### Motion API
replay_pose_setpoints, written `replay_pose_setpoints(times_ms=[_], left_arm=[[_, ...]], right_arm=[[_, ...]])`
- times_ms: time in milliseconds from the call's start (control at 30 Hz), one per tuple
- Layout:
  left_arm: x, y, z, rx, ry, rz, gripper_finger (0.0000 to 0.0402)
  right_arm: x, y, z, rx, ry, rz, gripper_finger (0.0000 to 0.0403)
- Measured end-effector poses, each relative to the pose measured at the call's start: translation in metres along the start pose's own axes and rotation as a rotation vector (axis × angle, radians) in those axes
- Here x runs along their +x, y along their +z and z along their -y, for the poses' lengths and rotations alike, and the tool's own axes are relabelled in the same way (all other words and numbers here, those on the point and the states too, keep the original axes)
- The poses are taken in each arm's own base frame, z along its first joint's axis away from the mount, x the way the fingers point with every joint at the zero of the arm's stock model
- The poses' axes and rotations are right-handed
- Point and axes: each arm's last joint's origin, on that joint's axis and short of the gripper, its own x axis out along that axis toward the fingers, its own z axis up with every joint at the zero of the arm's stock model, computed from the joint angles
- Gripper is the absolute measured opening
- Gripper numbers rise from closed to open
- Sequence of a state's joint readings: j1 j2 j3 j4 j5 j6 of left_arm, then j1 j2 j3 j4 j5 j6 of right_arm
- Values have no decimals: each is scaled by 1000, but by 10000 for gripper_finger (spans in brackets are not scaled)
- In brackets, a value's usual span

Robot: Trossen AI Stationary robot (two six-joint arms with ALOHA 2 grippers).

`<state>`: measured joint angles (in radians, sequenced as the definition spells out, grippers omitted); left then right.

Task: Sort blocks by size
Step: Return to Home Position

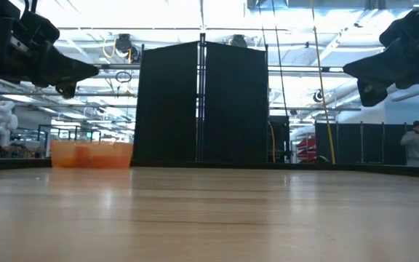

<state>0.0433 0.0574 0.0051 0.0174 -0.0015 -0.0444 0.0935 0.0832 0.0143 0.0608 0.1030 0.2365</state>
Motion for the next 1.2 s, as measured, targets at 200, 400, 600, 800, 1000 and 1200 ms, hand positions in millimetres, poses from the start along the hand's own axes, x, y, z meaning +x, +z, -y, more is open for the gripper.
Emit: replay_pose_setpoints(times_ms=[200, 400, 600, 800, 1000, 1200], left_arm=[[0, 0, 0, 0, -1, 0, 0], [0, 0, 0, 0, -4, 0, 0], [0, 0, 0, 0, -4, 0, 0], [0, 0, 0, 0, -4, 0, 0], [0, 0, 0, -1, -4, 0, 0], [0, 0, 0, -1, -4, 0, 0]], right_arm=[[0, 0, 0, 38, 1, 1, 0], [0, 0, 0, 40, 1, 1, 0], [0, 0, 0, 40, 1, 1, 0], [0, 0, 0, 40, 0, 1, 0], [0, 0, 0, 40, 0, 2, 0], [0, 0, 0, 40, 0, 2, 0]])
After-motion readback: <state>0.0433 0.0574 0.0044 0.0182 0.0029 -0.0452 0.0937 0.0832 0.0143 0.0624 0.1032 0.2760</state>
